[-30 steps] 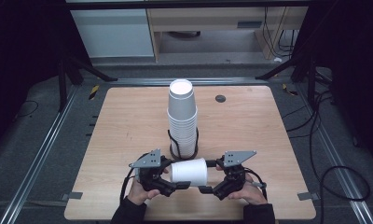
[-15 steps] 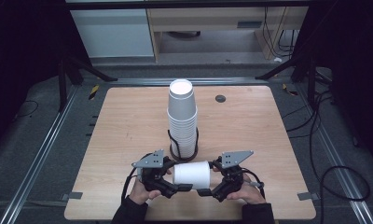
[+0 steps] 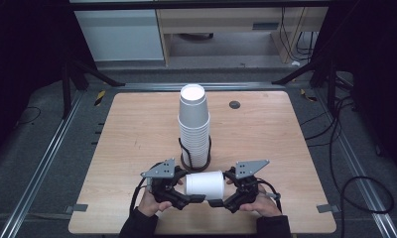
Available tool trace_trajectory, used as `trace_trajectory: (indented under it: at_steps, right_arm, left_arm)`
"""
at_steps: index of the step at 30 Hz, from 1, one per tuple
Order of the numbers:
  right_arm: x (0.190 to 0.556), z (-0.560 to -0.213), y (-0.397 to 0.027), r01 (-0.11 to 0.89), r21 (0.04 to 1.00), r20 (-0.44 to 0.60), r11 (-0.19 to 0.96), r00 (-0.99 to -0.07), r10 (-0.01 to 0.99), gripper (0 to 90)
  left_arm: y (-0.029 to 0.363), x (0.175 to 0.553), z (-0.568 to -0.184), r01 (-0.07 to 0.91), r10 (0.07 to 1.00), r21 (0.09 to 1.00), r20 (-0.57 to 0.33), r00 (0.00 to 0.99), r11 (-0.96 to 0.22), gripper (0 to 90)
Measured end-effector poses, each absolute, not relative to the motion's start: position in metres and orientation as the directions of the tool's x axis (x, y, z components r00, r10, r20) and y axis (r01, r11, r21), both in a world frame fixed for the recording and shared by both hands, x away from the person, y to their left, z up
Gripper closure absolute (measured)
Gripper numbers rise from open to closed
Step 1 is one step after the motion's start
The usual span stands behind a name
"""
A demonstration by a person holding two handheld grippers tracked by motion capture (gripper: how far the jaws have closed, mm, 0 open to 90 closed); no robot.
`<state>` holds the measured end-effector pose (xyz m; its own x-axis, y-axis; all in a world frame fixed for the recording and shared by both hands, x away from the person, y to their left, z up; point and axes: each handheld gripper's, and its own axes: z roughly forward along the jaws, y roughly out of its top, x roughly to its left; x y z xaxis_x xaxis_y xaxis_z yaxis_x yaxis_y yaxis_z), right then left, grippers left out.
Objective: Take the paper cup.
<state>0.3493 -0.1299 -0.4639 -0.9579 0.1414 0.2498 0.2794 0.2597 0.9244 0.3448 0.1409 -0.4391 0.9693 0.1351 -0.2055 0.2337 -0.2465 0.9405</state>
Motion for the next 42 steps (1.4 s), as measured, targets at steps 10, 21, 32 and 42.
trace_trajectory:
  at_steps: [10,21,32,42]
  right_arm:
    - [0.350,-0.463,-0.131,0.282,0.924,0.250,0.258,-0.957,0.148,10.5]
    - [0.354,-0.456,-0.139,0.265,0.925,0.220,0.274,-0.958,0.185,10.3]
    - [0.365,-0.440,-0.137,0.238,0.900,0.172,0.366,-0.964,0.204,10.2]
    - [0.371,-0.432,-0.134,0.225,0.880,0.147,0.419,-0.967,0.210,10.2]
  left_arm:
    - [0.140,0.346,-0.438,0.232,0.141,0.940,-0.201,0.969,-0.251,20.4]
    - [0.158,0.343,-0.428,0.214,0.227,0.932,-0.150,0.962,-0.294,15.5]
    - [0.171,0.344,-0.428,0.243,0.271,0.902,-0.149,0.951,-0.357,13.5]
    - [0.173,0.348,-0.429,0.264,0.289,0.886,-0.157,0.944,-0.382,13.0]
